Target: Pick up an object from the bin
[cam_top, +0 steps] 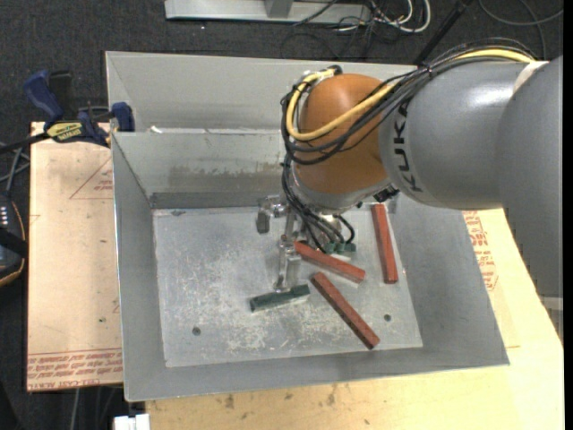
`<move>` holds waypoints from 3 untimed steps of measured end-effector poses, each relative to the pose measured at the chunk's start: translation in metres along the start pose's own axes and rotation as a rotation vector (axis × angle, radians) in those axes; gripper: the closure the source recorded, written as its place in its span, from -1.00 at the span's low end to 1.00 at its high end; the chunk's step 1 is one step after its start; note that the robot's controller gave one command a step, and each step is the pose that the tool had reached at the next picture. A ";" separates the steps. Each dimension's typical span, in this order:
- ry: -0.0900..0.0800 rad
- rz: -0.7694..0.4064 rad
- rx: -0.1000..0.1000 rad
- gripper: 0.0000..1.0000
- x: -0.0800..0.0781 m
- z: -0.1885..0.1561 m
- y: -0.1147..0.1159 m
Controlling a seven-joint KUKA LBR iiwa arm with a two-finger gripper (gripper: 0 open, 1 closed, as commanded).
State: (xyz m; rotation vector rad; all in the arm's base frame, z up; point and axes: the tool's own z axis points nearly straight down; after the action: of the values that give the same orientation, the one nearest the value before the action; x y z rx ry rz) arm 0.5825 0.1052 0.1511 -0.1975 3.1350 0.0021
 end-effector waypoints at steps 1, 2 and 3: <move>-0.010 -0.161 0.001 -1.00 0.007 0.028 0.000; 0.001 -0.207 0.000 1.00 0.053 0.080 -0.023; 0.001 -0.206 0.000 1.00 0.053 0.080 -0.023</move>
Offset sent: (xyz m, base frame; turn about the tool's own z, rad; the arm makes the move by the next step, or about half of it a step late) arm -0.0504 -0.0297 -0.0811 -0.2079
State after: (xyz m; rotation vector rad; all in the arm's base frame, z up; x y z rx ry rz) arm 0.5324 0.0762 0.0706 -0.5193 3.0987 0.0026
